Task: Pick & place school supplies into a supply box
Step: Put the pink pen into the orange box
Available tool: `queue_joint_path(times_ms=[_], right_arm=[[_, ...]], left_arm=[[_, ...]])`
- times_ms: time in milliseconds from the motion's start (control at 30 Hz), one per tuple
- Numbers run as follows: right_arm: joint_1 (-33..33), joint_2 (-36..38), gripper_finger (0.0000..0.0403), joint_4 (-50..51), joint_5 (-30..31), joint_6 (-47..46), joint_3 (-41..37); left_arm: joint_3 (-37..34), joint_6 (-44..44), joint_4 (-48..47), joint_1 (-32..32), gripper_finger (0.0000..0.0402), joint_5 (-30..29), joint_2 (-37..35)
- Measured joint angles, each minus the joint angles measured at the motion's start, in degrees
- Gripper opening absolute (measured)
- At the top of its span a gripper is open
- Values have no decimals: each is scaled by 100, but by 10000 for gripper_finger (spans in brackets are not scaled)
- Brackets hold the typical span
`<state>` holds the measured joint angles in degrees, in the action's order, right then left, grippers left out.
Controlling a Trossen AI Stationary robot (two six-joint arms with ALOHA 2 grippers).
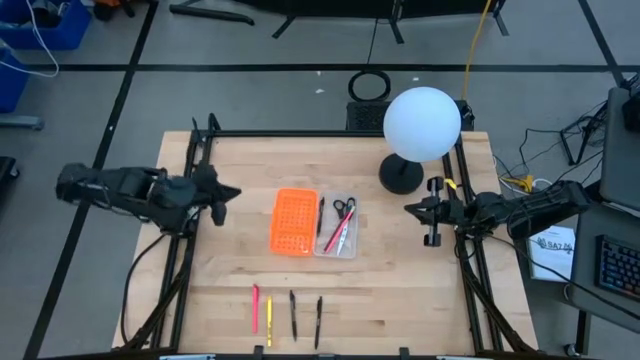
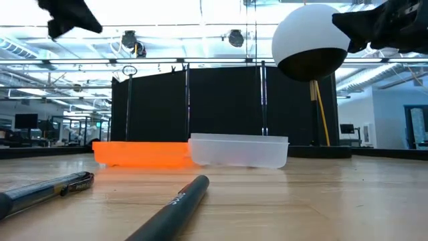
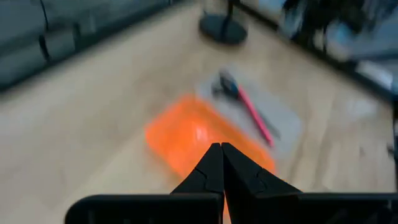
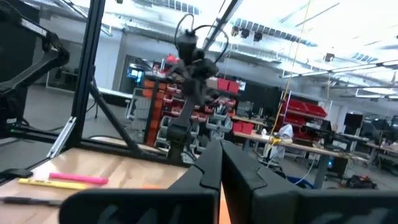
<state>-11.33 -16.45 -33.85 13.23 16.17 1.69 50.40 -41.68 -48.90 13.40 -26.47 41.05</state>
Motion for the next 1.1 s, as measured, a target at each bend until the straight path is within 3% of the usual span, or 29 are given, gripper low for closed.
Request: queue_joint_path(times_ms=[267, 467, 600, 700, 800, 900, 1100], right_arm=[[-2, 7, 0, 259, -137, -45, -9], [-2, 4, 0, 326, -726, -51, -11], [-4, 4, 0, 312, -756, -119, -15], [-4, 5, 0, 224, -756, -189, -15], [-4, 3, 0, 236, -756, -191, -15], [-4, 4, 0, 122, -756, -227, -15], [-4, 4, 0, -66, -756, -352, -17]], left_arm=[[1768, -2724, -1854, 1560, 2, 6, 2431], [2375, -5332, -2150, 2516, 3, -162, 4209], [2560, -6967, -2146, 3005, 3, 396, 5256], [2628, -7852, -2133, 3244, 5, 1300, 5868], [2733, -8204, -2056, 3308, 2, 2240, 6287], [2853, -8182, -1809, 3288, 7, 2691, 6454], [2889, -7890, -570, 3261, 18, 2263, 6449]])
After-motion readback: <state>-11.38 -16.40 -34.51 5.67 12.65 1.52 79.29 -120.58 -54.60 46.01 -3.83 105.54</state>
